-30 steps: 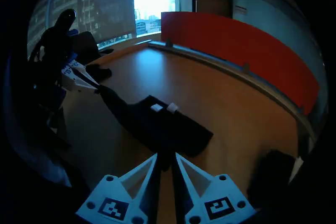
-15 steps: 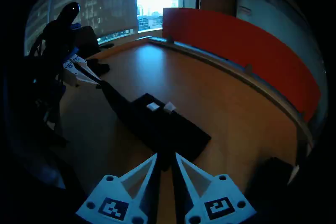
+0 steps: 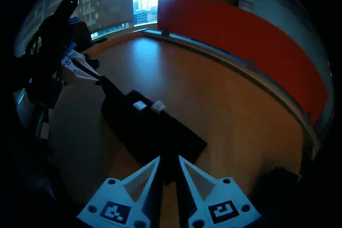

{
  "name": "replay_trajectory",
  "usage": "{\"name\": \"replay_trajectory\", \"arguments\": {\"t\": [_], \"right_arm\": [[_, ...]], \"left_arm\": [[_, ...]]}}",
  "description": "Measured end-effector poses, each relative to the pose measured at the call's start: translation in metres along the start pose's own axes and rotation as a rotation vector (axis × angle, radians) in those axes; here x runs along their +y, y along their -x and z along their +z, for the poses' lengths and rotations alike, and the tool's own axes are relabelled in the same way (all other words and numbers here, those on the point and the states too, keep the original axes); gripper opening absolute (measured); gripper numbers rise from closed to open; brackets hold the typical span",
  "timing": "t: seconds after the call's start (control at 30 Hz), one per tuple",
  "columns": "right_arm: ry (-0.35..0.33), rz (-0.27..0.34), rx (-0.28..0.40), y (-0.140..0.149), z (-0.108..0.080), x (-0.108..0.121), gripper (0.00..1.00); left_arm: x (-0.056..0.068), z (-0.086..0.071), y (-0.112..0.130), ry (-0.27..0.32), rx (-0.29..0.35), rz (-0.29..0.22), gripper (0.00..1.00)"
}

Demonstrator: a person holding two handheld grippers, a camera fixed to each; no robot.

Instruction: Fold towel

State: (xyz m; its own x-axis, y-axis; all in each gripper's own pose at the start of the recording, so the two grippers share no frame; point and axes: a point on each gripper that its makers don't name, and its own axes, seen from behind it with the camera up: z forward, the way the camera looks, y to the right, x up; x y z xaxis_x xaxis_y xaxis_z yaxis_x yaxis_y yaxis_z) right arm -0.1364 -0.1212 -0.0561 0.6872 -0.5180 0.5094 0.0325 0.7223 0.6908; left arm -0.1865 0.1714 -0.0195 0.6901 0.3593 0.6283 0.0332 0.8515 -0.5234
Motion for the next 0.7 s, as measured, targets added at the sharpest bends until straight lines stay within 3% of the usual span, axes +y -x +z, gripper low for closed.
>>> {"name": "replay_trajectory", "arguments": {"t": [0.7], "right_arm": [[-0.007, 0.041, -0.059, 0.024, 0.043, 0.021, 0.16]], "left_arm": [[-0.012, 0.051, 0.021, -0.028, -0.059, 0.032, 0.1]]}}
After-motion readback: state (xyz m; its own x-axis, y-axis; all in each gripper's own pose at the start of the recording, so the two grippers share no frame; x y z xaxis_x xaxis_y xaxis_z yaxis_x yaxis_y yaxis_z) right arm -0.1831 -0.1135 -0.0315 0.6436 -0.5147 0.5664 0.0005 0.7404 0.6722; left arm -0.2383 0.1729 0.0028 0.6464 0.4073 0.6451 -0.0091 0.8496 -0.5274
